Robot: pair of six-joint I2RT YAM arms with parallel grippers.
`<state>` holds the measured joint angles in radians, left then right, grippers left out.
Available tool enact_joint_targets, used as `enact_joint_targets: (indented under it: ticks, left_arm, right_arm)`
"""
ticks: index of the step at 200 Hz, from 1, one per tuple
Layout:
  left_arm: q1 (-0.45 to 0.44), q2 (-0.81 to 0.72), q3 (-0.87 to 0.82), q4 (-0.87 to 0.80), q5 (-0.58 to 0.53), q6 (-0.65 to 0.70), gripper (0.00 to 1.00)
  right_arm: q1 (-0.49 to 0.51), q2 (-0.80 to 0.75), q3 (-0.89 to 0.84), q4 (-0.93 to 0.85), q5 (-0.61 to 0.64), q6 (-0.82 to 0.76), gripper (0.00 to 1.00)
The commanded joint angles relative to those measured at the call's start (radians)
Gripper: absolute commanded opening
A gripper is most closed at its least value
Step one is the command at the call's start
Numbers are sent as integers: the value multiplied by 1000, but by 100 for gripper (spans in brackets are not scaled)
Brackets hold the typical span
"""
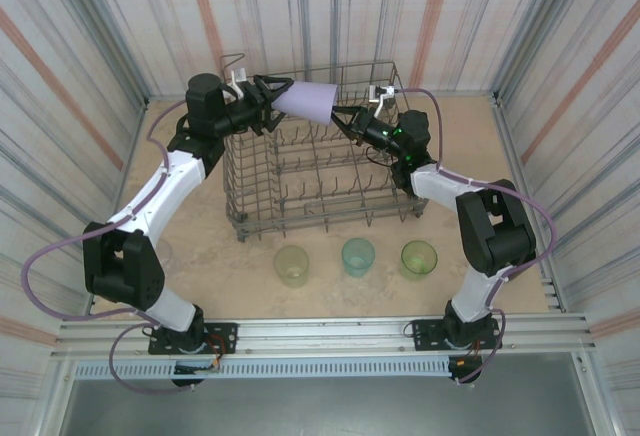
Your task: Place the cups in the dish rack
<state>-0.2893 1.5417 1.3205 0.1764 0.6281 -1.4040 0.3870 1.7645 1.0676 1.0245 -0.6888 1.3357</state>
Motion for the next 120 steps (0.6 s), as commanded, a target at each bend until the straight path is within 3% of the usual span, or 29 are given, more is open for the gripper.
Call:
enact_joint_targets:
  ticks: [1, 9, 46, 78, 120]
  left_arm:
    - [-14, 3, -15, 46, 22, 9, 25]
    - [-13, 5, -16, 53, 24, 11, 23]
    - [-14, 2, -12, 52, 25, 18, 13]
    - [-14, -2, 11, 23, 19, 39, 12]
    - [-13, -13, 29, -12, 12, 75, 7]
  right_arm:
    - [7, -22, -4, -33, 2, 4, 11]
    - [7, -33, -8, -53, 2, -5, 19]
    - [12, -86, -9, -189, 8, -85, 32]
    - [12, -122, -15, -261, 10, -121, 51]
    - [6, -186, -29, -433, 35, -235, 59]
